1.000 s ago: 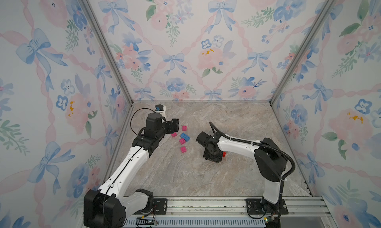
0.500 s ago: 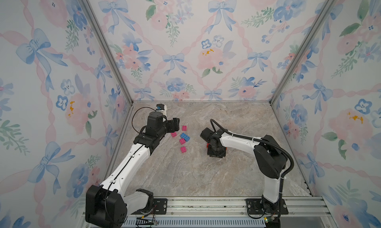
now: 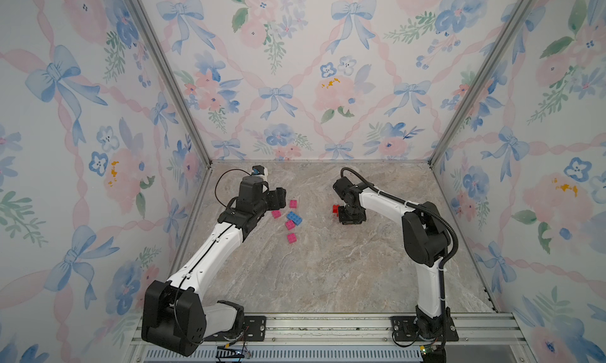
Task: Assemble the letter v with lego
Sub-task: Move the lego brick at the center of the board, then pick up the lego brick from the center of the board.
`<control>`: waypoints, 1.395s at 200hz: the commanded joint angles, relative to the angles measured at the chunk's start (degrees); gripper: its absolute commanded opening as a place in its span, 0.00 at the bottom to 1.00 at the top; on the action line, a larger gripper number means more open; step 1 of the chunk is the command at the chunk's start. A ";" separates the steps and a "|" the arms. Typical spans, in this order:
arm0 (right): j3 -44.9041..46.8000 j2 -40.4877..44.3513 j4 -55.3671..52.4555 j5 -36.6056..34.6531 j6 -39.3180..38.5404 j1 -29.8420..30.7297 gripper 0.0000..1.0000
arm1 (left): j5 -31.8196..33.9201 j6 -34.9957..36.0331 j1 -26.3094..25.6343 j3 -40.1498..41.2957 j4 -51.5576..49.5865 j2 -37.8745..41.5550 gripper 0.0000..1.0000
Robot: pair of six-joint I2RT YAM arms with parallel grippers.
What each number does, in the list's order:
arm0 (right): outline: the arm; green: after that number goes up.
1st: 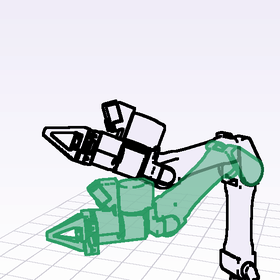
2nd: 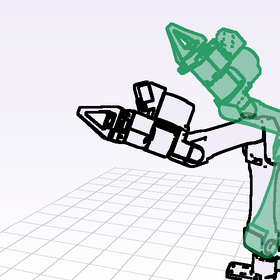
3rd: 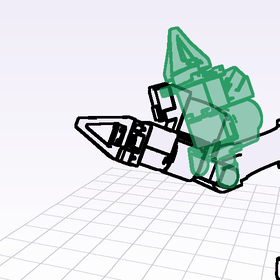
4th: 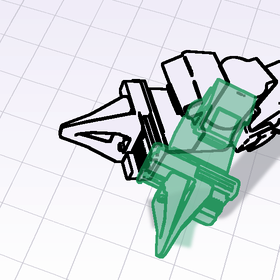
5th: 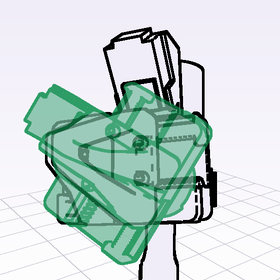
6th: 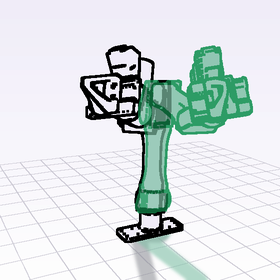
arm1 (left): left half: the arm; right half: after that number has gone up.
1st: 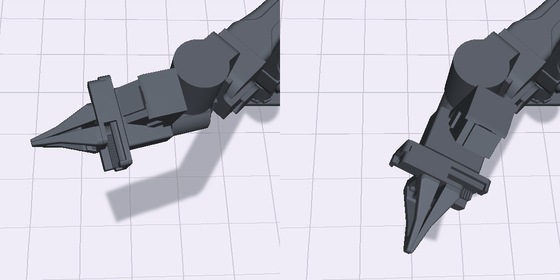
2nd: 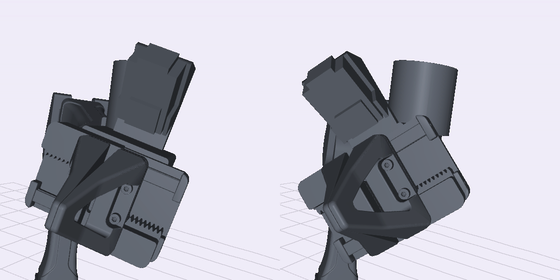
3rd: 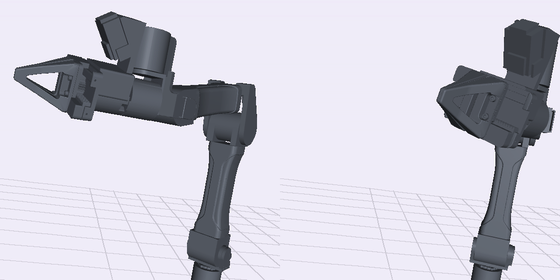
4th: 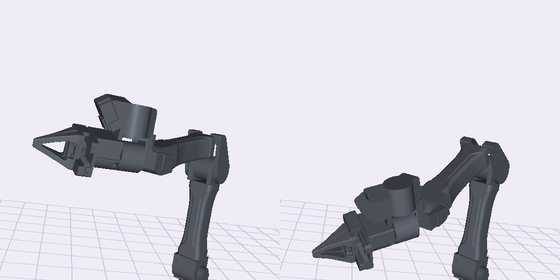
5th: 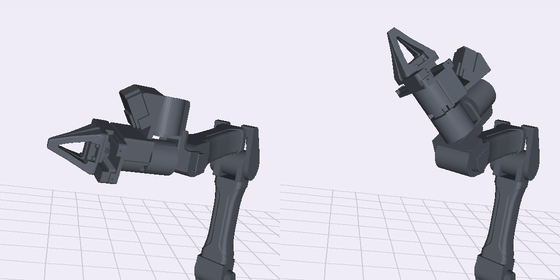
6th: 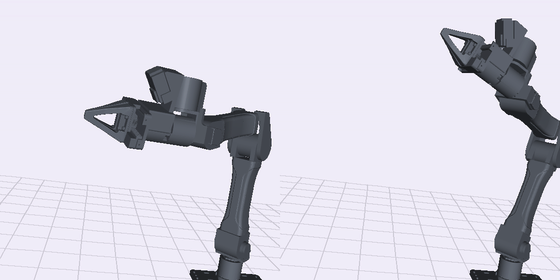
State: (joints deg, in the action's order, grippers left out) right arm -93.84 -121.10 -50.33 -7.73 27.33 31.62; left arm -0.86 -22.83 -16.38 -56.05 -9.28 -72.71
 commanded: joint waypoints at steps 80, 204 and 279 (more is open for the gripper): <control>-1.60 -1.35 -1.17 3.11 -0.63 -1.09 0.63 | 4.63 -1.34 -3.37 -0.38 0.36 -2.67 0.81; 14.02 24.04 -5.85 9.44 -1.12 -2.52 0.79 | 9.91 -0.29 -7.78 -19.92 -0.84 -35.91 0.69; 17.86 25.38 -3.17 11.94 -2.89 -4.53 0.79 | 14.12 -2.79 -8.14 -31.71 -7.59 -50.00 0.72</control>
State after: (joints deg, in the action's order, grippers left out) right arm -77.19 -96.38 -54.22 2.85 25.65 28.23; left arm 10.48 -23.92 -24.25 -86.91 -12.91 -121.19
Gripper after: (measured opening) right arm 0.791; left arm 0.702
